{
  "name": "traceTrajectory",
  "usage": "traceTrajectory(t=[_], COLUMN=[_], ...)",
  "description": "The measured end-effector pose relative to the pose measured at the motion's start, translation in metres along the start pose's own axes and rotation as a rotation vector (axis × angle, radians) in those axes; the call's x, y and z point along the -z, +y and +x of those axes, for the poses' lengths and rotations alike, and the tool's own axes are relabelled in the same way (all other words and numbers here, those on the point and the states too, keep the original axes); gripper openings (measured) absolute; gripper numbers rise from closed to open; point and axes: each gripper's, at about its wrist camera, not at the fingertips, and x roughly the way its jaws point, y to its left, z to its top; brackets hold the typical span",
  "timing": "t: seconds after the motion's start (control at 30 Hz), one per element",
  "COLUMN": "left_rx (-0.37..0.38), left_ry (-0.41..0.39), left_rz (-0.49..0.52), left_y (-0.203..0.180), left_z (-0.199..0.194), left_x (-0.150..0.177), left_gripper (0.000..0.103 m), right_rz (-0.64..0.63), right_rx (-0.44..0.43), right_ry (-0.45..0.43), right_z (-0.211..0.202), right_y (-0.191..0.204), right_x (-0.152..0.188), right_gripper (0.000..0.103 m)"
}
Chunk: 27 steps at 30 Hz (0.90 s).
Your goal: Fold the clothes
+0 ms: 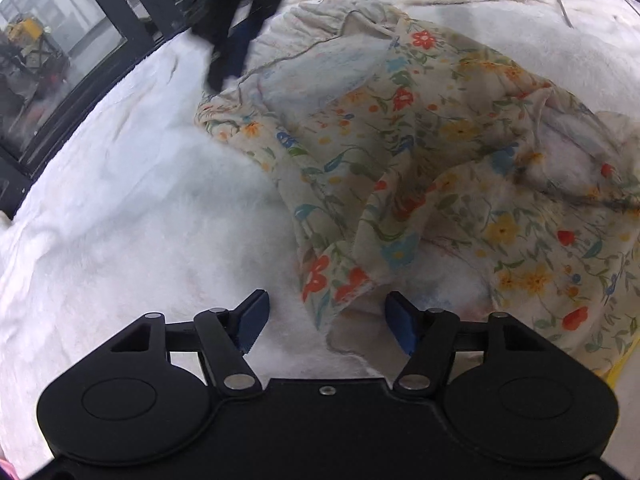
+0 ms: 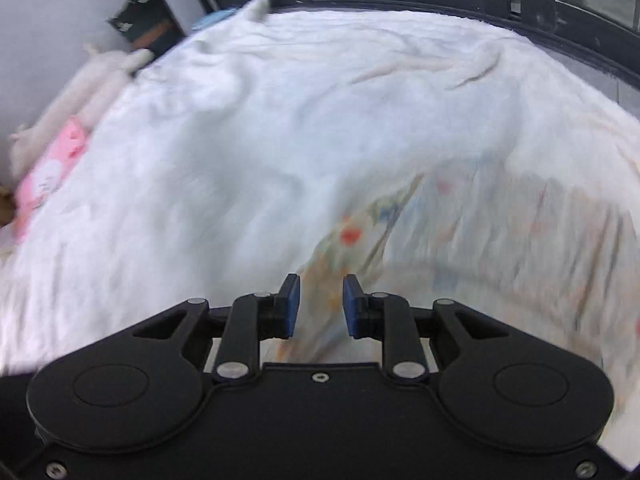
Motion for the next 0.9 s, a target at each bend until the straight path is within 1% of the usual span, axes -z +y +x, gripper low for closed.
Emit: traceTrajectory(t=[0.07,0.13,0.17,0.2,0.23,0.3,0.37,0.4,0.43,0.47,0.5,0.57,0.63,0.67,0.7,0.73,0.77,0.8,0.83,0.87,0.9], left_rx=[-0.018,-0.021,-0.021,-0.02,-0.02,-0.024,-0.027,-0.028,-0.028,-0.028,-0.028,-0.033,-0.04,-0.039,-0.036,-0.03,-0.004,0.033,0.061,0.116,0.174], left_ry=[-0.004,-0.002,0.0,0.003,0.004,0.005,0.007,0.011,0.012,0.014,0.016,0.023,0.011,-0.01,-0.029,-0.037,-0.06,-0.081,-0.093,-0.113,-0.13], left_rz=[0.021,0.008,-0.002,-0.017,-0.021,-0.026,-0.027,-0.026,-0.023,-0.014,-0.005,-0.002,-0.019,-0.056,-0.113,-0.136,-0.198,-0.253,-0.278,-0.309,-0.324], left_y=[-0.005,-0.006,-0.005,-0.005,-0.005,-0.006,-0.007,-0.008,-0.008,-0.008,-0.008,-0.004,0.001,0.008,0.018,0.021,0.032,0.041,0.046,0.052,0.057], left_z=[0.001,0.002,0.003,0.003,0.003,0.002,0.002,0.001,0.001,0.0,-0.001,-0.005,-0.011,-0.019,-0.027,-0.029,-0.037,-0.043,-0.045,-0.049,-0.051], left_x=[0.002,0.003,0.003,0.003,0.003,0.004,0.004,0.004,0.004,0.005,0.005,0.007,0.007,0.008,0.008,0.008,0.008,0.007,0.005,0.002,-0.002], left_gripper=[0.063,0.063,0.063,0.063,0.063,0.063,0.063,0.063,0.063,0.064,0.064,0.064,0.064,0.064,0.064,0.064,0.064,0.064,0.064,0.065,0.065], right_rz=[0.04,0.063,0.066,0.069,0.081,0.152,0.19,0.19,0.19,0.197,0.207,0.207,0.183,0.162,0.145,0.128,0.099,0.069,0.052,0.079,0.105], right_rx=[-0.002,0.0,0.008,0.017,0.02,-0.003,0.015,0.025,0.028,0.006,-0.019,-0.026,-0.024,-0.021,-0.023,-0.032,-0.054,-0.076,-0.097,-0.117,-0.134], right_ry=[0.044,0.087,0.087,0.086,0.075,-0.008,-0.051,-0.051,-0.052,-0.049,-0.037,-0.039,-0.077,-0.092,-0.093,-0.088,-0.072,-0.056,-0.033,0.018,0.059], right_z=[0.023,0.046,0.051,0.056,0.059,0.053,0.055,0.058,0.062,0.066,0.069,0.066,0.048,0.028,0.011,-0.003,-0.027,-0.05,-0.073,-0.099,-0.122], right_y=[-0.003,-0.004,-0.004,-0.003,-0.004,-0.012,-0.018,-0.018,-0.017,-0.018,-0.019,-0.018,-0.019,-0.021,-0.023,-0.025,-0.03,-0.034,-0.04,-0.052,-0.064], right_x=[-0.007,-0.01,-0.009,-0.008,-0.007,-0.009,-0.013,-0.014,-0.015,-0.013,-0.011,-0.009,-0.009,-0.01,-0.011,-0.01,-0.007,-0.004,0.0,0.007,0.014], right_gripper=[0.028,0.025,0.01,0.005,0.005,0.005,0.006,0.009,0.009,0.016,0.026,0.028,0.033,0.038,0.04,0.04,0.041,0.047,0.054,0.063,0.064])
